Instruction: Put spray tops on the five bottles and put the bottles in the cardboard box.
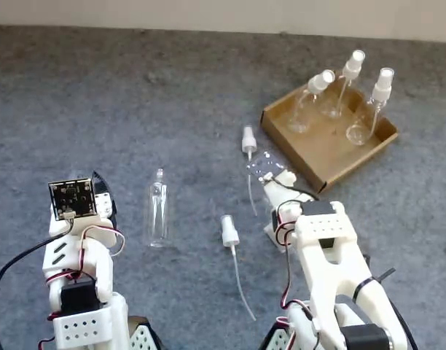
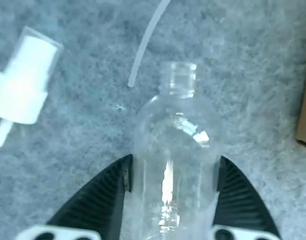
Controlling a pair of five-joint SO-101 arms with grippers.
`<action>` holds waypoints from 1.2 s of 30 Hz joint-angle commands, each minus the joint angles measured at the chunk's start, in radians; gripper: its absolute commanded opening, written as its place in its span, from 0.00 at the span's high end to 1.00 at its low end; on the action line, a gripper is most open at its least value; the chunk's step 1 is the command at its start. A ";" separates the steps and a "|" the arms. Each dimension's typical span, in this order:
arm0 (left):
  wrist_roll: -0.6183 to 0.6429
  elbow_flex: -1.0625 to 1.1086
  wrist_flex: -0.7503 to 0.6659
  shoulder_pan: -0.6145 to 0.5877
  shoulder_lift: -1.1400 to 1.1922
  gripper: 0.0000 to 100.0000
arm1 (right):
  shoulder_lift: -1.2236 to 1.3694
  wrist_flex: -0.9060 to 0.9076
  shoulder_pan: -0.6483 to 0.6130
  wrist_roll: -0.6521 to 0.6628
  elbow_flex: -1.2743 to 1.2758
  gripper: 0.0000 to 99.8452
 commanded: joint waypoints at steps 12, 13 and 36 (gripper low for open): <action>-0.006 0.015 -0.018 0.022 -0.012 0.95 | -0.021 -0.114 -0.068 -0.040 0.087 0.71; -0.006 0.015 -0.018 0.022 -0.012 0.95 | -0.021 -0.114 -0.076 -0.040 0.087 0.71; -0.008 0.015 -0.018 0.022 -0.012 0.95 | -0.018 -0.108 -0.097 -0.044 0.018 0.71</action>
